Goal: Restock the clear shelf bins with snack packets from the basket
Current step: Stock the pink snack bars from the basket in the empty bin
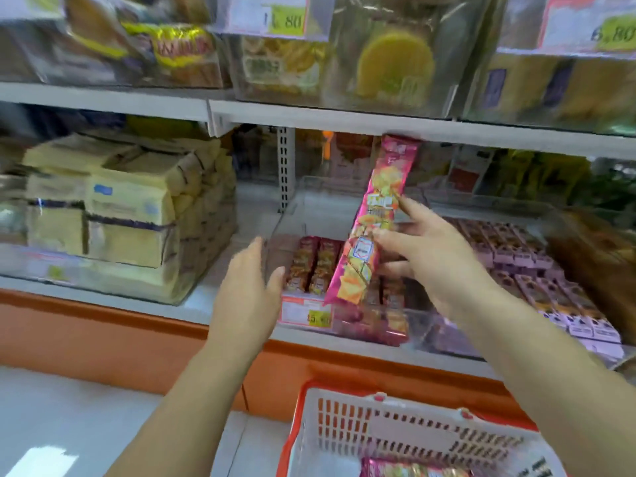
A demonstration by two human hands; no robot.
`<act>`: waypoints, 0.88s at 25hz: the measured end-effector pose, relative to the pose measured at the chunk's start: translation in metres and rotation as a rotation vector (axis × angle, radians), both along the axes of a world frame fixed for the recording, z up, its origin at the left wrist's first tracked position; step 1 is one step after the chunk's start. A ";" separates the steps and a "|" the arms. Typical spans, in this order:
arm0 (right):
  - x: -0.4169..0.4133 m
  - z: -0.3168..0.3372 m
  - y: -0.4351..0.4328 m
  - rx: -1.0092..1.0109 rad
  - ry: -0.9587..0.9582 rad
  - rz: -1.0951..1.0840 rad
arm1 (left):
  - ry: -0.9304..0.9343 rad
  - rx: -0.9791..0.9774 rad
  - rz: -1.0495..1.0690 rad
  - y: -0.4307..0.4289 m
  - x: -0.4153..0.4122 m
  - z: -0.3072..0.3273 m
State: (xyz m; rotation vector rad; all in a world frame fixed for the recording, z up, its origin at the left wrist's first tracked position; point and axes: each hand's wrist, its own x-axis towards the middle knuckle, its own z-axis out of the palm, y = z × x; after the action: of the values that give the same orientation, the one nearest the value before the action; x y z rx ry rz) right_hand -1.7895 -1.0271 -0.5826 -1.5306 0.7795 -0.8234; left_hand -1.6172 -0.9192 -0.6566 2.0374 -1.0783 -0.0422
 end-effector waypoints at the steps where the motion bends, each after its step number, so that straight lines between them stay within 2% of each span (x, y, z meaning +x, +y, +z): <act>1: 0.023 -0.002 -0.016 0.055 0.030 0.002 | 0.045 0.026 -0.013 -0.004 0.003 -0.004; 4: 0.078 -0.019 -0.048 0.236 0.125 -0.037 | 0.121 0.047 -0.037 -0.012 0.013 -0.012; 6: 0.106 -0.037 -0.058 0.288 0.244 -0.020 | 0.117 0.012 -0.044 -0.013 0.020 -0.014; 11: 0.139 -0.071 -0.051 0.245 0.511 0.051 | 0.112 -0.011 -0.093 -0.009 0.023 -0.011; 16: 0.134 -0.066 -0.045 0.261 0.584 0.086 | 0.125 -0.020 -0.083 -0.010 0.022 -0.015; 19: 0.112 -0.054 -0.039 0.084 0.546 0.047 | 0.123 -0.005 -0.084 -0.006 0.020 -0.016; 22: 0.055 -0.041 -0.013 -0.164 0.194 -0.102 | -0.092 -0.129 -0.044 0.010 0.012 -0.011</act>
State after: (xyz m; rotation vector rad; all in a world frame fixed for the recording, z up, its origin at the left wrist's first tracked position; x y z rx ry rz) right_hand -1.7349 -1.0405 -0.6238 -1.7467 0.9574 -0.8385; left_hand -1.6047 -0.9088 -0.6675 1.9153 -1.1528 0.0968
